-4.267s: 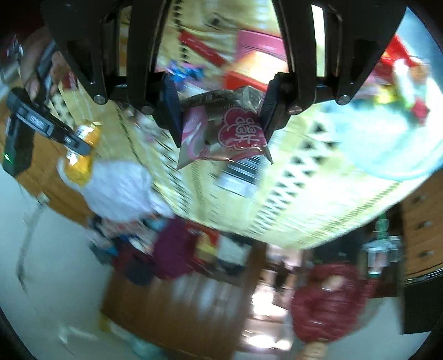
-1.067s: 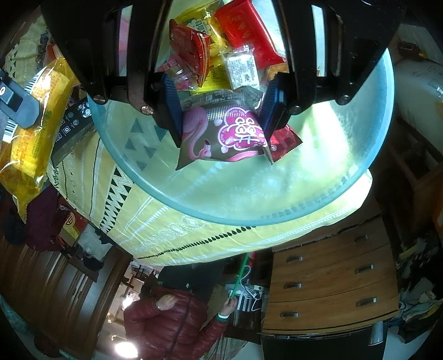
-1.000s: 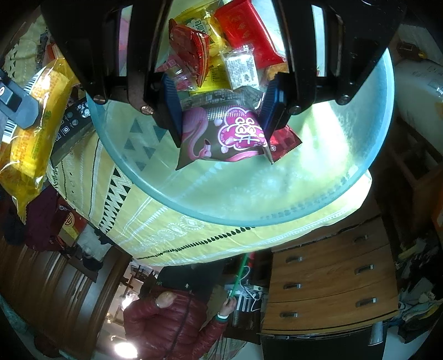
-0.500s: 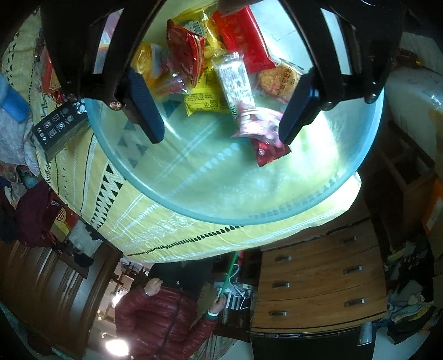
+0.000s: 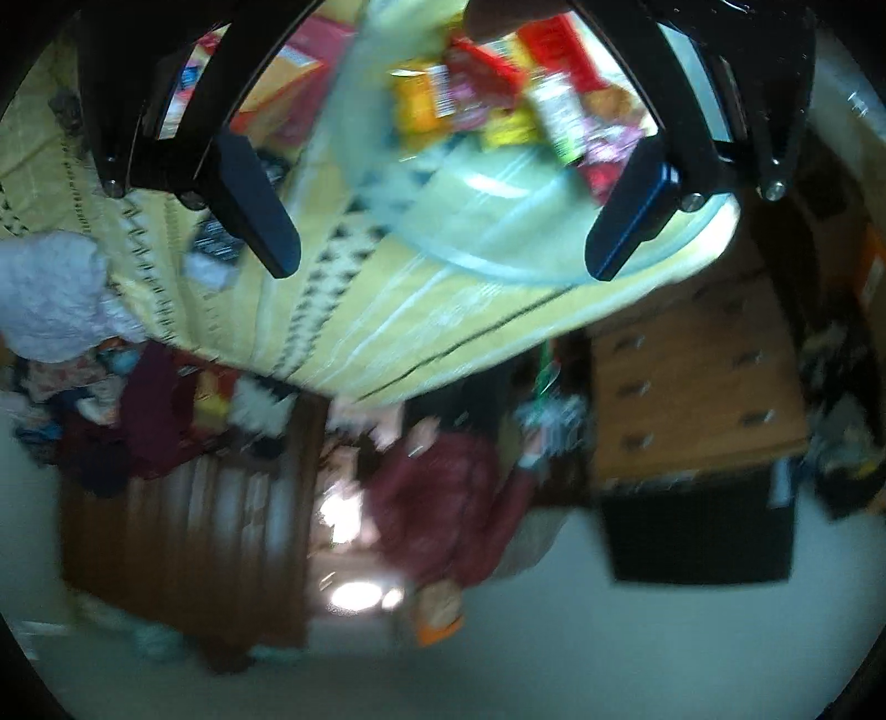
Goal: Organize snacks
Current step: 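Return to the snack pile and grasp a blue Oreo pack with the left tool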
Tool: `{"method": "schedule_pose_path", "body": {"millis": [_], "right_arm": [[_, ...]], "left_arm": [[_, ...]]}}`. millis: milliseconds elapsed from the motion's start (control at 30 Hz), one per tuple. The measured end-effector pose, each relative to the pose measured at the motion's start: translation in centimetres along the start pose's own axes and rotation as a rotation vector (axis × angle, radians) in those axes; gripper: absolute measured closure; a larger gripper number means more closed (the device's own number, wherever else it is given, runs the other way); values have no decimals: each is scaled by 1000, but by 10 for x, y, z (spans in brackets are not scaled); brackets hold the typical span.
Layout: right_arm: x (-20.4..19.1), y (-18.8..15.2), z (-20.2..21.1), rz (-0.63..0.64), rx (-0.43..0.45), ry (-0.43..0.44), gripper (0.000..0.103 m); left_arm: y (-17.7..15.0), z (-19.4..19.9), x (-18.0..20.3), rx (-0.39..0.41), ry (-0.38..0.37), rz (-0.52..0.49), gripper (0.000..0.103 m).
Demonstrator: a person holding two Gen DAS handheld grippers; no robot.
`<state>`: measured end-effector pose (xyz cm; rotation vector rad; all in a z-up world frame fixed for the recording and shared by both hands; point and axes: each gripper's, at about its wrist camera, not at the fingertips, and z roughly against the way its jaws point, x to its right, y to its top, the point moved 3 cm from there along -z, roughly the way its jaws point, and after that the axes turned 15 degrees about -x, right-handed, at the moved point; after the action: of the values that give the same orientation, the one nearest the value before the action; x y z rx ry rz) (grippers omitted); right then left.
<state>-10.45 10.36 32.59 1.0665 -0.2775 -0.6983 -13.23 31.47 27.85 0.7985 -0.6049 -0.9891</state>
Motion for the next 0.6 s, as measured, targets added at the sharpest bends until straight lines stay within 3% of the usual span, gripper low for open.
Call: {"method": "schedule_pose_path", "body": {"millis": [67,133,233,300,400,467,600], "right_arm": [[18,-37,20,-32,-71,-76,0],[36,-71,32,-97,-139,-96,0],[74,-143,48,-263,-321,-139,0],[93,-179,58,-351,-389,-165,0],[125,-234,72,-512,-503,-151,1],[137,-253,80,-562,-533,-135,4],[163,-266,93,-642,-503,-129,5]], "left_arm": [[-6,6,30,7,-100,-36,0],[-14,5,56,-15,-186,-75,0],[-40,0,108,-81,-317,-163,0],[-62,-7,145,-150,-395,-237,0],[-98,-28,198,-287,-472,-351,0],[-126,-53,231,-420,-514,-426,0],[-170,-101,271,-649,-549,-403,2]]}}
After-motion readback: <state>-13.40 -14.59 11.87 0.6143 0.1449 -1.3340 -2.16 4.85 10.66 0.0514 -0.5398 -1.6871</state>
